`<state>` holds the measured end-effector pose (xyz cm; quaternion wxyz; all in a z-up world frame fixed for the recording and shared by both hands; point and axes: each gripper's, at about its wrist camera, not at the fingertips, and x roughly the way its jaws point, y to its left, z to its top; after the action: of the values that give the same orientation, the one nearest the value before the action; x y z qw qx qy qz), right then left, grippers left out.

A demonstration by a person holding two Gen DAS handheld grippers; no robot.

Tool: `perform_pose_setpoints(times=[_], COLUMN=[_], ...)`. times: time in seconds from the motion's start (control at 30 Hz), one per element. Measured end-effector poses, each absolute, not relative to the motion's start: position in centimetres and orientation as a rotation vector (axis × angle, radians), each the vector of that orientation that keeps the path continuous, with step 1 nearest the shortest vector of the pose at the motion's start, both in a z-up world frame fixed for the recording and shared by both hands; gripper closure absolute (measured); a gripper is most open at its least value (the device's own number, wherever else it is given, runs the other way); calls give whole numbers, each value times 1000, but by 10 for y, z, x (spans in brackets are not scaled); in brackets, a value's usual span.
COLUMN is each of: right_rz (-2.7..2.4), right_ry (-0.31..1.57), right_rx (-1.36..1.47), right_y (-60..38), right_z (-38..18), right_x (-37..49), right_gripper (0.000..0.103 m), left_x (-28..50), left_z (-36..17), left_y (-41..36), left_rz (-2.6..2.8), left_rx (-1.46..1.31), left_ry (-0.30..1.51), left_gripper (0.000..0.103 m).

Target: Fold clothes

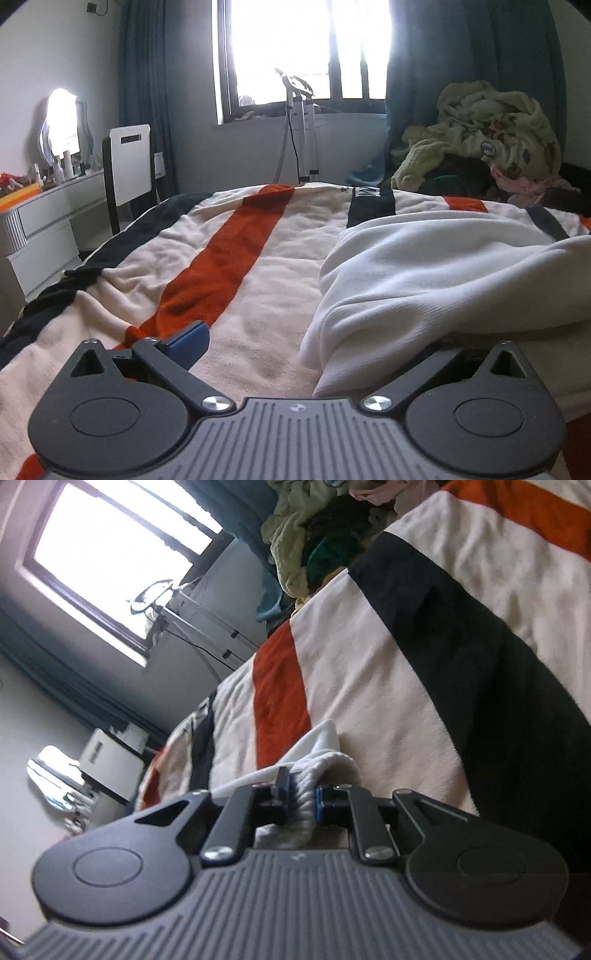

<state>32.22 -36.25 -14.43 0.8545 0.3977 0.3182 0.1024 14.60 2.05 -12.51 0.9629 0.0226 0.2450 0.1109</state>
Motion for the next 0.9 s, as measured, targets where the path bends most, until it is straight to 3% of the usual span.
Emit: perform_pose_setpoints(times=[0.03,0.1,0.13,0.17,0.37,0.63,0.67,0.77,0.9], right_rz=[220,228,233,222,157,273,256,163,138], right_ry=[659,639,629,606,588,737,759,772,736], right_rx=[844,858,865,873,936,1082,1065,1016,991], right_y=[-364,-366,-367,-367,-368,-325,-321,-318,-321], right_z=[-138,-125,-119,-112,-87,-133,-138,-152,-144], right_x=[317,308,303,293,226,201,207,223,212], right_gripper=[83,63,29,7,8,10,29,56,69], left_x=[146,146,146,146,145,145,145,147,144], left_z=[-125,-124,-124,-124,-123,-123,-123,-123,-121], left_y=[21,25,27,28,30,29,30,35,39], left_rz=[225,225,225,226,224,230,228,214,204], left_rx=[38,22,16,12,5,26,14,-39,-82], left_ry=[500,509,512,516,530,527,531,544,538], left_gripper=[0,0,0,0,0,0,0,0,0])
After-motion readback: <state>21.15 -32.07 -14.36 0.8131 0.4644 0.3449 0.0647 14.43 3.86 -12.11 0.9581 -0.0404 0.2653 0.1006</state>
